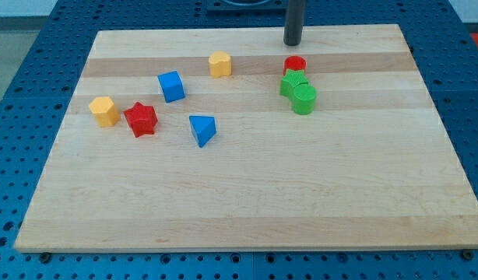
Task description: Nudge the green star to the right a bit
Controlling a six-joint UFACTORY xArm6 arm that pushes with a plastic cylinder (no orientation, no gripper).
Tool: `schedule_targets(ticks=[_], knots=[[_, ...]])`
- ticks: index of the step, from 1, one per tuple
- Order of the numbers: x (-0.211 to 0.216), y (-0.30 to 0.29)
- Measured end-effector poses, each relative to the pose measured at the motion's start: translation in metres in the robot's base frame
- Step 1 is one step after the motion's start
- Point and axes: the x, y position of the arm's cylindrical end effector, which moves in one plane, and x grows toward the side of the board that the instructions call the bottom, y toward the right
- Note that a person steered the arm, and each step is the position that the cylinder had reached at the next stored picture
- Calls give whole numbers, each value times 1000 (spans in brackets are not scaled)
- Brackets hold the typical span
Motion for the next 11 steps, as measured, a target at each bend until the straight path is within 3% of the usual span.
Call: schedule_targets(ticks=[4, 5, 6, 10, 11], knots=[[-36, -4], [-30, -31], [-1, -56], [134, -66], [143, -68]])
